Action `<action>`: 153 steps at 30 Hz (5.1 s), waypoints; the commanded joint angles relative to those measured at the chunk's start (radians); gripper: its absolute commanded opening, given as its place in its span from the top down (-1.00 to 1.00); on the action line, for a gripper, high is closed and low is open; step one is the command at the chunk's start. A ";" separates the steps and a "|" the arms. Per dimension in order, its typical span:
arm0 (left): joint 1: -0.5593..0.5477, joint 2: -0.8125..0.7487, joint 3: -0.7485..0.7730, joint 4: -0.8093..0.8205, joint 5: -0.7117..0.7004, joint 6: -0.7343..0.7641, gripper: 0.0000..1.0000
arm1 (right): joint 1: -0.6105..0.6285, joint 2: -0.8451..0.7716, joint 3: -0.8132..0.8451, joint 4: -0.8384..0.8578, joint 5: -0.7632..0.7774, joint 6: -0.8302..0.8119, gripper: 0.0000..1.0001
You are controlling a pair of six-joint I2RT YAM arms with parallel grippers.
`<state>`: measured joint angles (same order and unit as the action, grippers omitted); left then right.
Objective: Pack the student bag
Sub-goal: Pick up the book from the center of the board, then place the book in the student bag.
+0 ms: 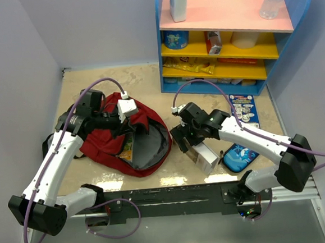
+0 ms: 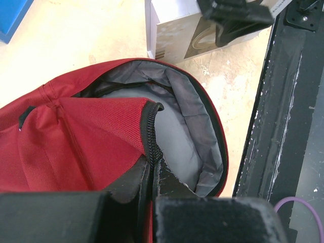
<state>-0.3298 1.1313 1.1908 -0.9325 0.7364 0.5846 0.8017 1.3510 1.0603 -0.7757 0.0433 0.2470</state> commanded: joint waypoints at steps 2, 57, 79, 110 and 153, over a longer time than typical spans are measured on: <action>-0.005 -0.034 0.018 0.037 0.044 -0.008 1.00 | 0.031 0.031 0.092 -0.066 0.148 0.017 -0.81; -0.008 -0.051 0.078 -0.173 0.061 0.139 1.00 | -0.197 0.221 -0.376 1.740 -0.754 1.232 0.94; -0.006 -0.008 0.102 -0.236 0.138 0.156 1.00 | -0.161 0.280 -0.197 1.544 -0.292 0.986 1.00; -0.006 0.027 0.081 -0.270 0.267 0.175 1.00 | 0.010 0.519 -0.125 1.626 0.204 1.138 1.00; -0.006 -0.005 0.095 -0.138 0.201 0.070 1.00 | 0.203 0.237 -0.137 0.826 0.317 0.719 0.18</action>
<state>-0.3286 1.1519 1.2469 -1.0973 0.8886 0.6655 1.0122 1.6299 0.9485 0.1112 0.2729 1.0004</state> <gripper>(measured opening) 0.037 0.545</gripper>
